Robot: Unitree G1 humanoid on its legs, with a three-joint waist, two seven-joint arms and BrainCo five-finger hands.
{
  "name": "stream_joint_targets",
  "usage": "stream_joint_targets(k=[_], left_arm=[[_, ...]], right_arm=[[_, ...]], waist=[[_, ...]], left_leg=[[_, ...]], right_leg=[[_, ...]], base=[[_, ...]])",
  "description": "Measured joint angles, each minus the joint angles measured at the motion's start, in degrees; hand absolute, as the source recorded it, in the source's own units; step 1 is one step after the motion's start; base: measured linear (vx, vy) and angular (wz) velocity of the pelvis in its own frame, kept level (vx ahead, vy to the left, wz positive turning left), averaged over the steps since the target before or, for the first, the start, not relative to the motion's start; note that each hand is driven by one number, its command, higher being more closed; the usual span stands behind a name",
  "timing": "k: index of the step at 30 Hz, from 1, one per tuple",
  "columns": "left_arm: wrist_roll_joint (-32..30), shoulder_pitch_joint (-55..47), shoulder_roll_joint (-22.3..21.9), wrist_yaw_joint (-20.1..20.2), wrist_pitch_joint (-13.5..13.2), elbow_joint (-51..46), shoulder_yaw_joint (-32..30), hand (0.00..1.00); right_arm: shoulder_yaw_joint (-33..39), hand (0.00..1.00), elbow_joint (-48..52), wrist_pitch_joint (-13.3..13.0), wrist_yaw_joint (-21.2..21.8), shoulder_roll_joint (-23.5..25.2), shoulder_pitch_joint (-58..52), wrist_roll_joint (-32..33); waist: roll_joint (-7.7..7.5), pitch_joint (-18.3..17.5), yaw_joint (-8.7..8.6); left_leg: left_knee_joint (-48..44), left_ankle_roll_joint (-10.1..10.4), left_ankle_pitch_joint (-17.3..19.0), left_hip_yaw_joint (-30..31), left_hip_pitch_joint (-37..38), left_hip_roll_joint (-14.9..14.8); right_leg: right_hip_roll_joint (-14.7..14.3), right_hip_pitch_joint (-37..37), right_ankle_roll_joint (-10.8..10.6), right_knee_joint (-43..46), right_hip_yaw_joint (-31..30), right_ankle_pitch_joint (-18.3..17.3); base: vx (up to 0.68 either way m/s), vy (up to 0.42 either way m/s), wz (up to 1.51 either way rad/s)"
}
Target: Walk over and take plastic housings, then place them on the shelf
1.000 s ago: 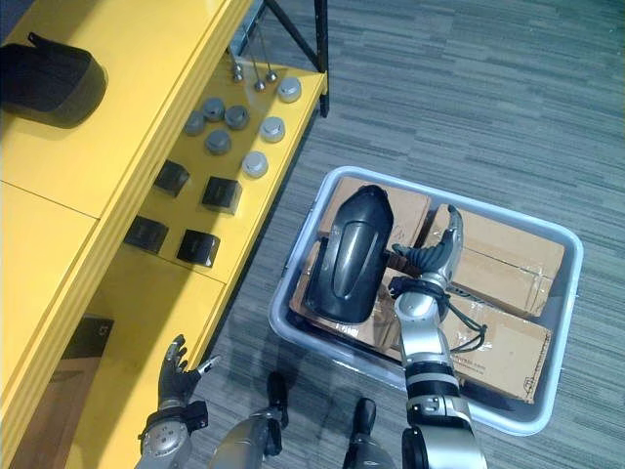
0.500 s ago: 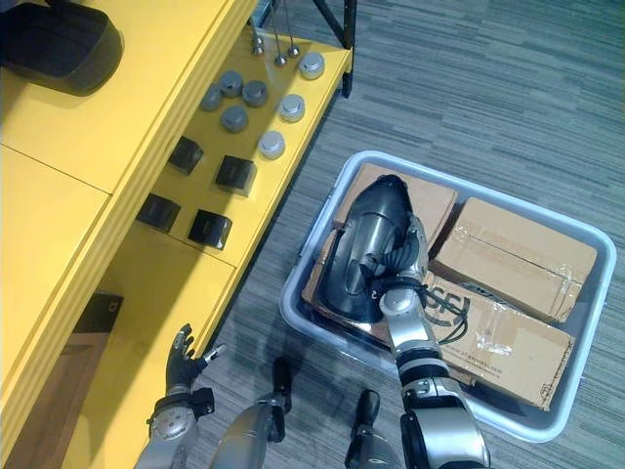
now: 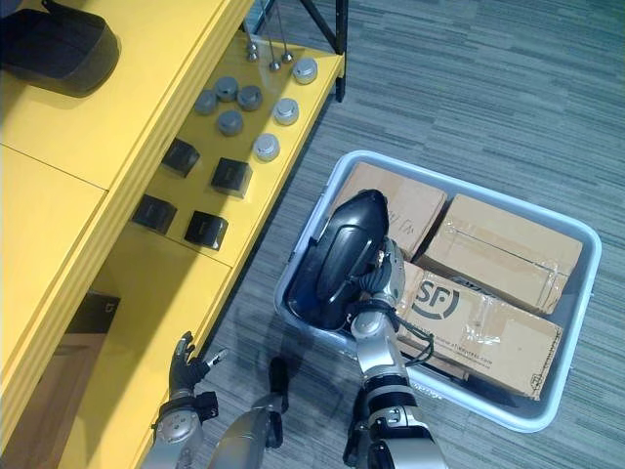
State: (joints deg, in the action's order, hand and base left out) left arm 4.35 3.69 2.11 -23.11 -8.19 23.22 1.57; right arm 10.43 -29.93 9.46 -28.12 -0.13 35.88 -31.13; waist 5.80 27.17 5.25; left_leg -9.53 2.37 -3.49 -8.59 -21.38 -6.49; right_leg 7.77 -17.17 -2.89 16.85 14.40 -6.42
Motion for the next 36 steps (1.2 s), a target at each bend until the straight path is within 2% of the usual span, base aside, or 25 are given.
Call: stream_joint_targets(k=[9,13,19,23,28,31,36], left_arm=[[0.0,-0.5,0.0,0.0,0.1,-0.3,0.0,0.00],[0.0,-0.8,0.0,0.0,0.2,-2.2,0.0,0.00],[0.0,-1.0,0.0,0.0,0.3,-6.0,-0.1,0.00],[-0.1,0.5,0.2,0.0,0.6,-11.4,-0.1,0.00],[-2.6,4.6,1.3,0.0,0.7,-17.4,0.0,0.00],[-3.6,8.1,2.5,0.2,0.7,-20.7,0.8,0.00],[-0.9,12.2,4.5,3.3,0.6,-20.1,6.9,0.00]], right_arm=[[5.2,1.00,-2.7,2.0,-1.0,-2.0,0.9,2.2],[5.4,1.00,-3.9,3.1,-0.9,-3.0,2.5,3.6],[5.3,1.00,-4.9,3.6,0.6,-4.7,3.9,3.9],[4.0,1.00,-0.6,4.5,2.7,-6.5,2.9,3.0],[1.2,1.00,7.1,4.2,3.5,-10.3,1.8,1.0],[-0.4,1.00,11.6,2.8,3.5,-12.6,0.0,-1.2],[-2.9,1.00,12.8,1.1,4.0,-13.6,-0.8,-3.4]], waist=[[-0.40,0.2,-0.16],[-0.62,0.3,-0.42],[-0.73,0.3,-1.55],[-1.17,0.6,-1.95],[-1.54,0.6,-3.88],[-2.24,0.2,-4.86],[-3.76,-2.2,-6.53]], left_leg=[[1.5,-0.1,-0.7,0.5,0.6,0.7],[1.9,-0.1,-1.1,0.6,0.6,0.7],[2.4,-0.3,-1.6,0.7,0.6,1.0],[2.4,-0.3,-1.6,0.7,0.6,1.0],[2.3,-0.3,-1.6,0.7,2.1,1.0],[2.4,-0.3,-1.6,0.5,3.3,1.0],[4.3,-0.4,-1.9,-0.7,5.8,0.9]], right_leg=[[0.5,0.3,-0.1,-0.1,0.6,0.0],[0.5,0.4,-0.1,-0.2,0.7,0.0],[0.6,0.4,-0.1,-0.4,0.7,0.2],[0.6,0.5,-0.2,-0.6,0.7,0.5],[0.5,2.5,-0.3,-1.9,0.7,1.4],[0.4,3.7,-0.4,-2.4,0.4,1.7],[0.0,5.5,-0.4,-4.3,-0.5,2.4]], base=[[0.03,0.001,0.04],[0.00,0.000,0.00],[0.00,0.000,0.02],[0.01,0.000,0.01],[0.01,0.003,0.00],[-0.01,0.016,-0.05],[-0.01,0.008,-0.11]])
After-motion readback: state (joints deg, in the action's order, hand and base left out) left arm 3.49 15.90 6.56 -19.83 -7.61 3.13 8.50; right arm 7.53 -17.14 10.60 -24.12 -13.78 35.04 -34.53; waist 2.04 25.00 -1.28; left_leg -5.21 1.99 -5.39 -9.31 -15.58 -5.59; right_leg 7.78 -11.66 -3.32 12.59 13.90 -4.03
